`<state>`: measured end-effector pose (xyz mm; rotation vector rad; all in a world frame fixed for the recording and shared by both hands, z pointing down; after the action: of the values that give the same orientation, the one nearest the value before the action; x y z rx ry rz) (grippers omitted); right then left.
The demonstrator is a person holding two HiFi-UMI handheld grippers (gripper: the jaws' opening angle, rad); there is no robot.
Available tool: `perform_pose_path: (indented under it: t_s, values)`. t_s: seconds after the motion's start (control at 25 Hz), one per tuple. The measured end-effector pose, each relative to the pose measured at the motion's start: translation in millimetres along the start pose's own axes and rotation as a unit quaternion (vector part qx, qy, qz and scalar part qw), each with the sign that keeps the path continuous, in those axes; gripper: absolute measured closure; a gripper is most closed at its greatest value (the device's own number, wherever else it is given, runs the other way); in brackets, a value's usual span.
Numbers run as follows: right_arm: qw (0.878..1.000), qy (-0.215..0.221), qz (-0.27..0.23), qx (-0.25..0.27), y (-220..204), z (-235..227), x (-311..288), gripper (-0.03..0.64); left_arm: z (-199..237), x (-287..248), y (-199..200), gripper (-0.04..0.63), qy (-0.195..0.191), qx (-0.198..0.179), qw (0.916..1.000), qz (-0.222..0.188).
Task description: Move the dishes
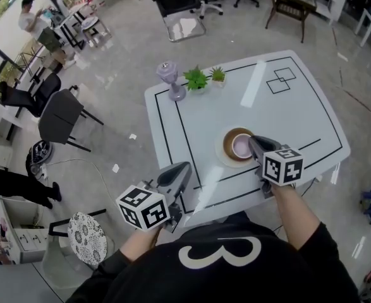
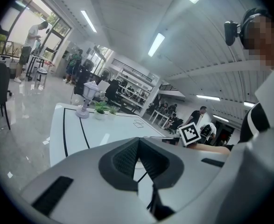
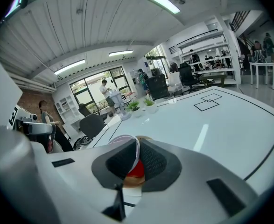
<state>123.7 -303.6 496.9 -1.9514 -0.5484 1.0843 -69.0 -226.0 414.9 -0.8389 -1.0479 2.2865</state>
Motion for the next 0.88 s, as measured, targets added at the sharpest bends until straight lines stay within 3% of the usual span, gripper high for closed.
perform_pose_path:
  t_s: [0.52, 0.88]
  values:
    - [0.999, 0.016, -0.043, 0.007, 43.0, 1.7, 26.1, 0.588, -3.3, -6.0, 0.6, 0.594, 0.000, 0.004, 1.0000, -0.004]
    - [0.998, -0.007, -0.065, 0.013, 65.0, -23.7, 34.9, 0.586, -1.3, -15.3, 3.8, 0.594, 0.000, 0.004, 1.0000, -0.005]
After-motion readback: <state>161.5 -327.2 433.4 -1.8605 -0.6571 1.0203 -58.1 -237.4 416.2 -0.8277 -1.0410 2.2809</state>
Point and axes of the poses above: the fingertips, and each gripper's own axes: x backward along the fingers, z to its left, y out of its top, the point moved 1 cm from there along x, backward along the fingers, and after that the axes turned 5 degrees about x, right-handed, at the moved point
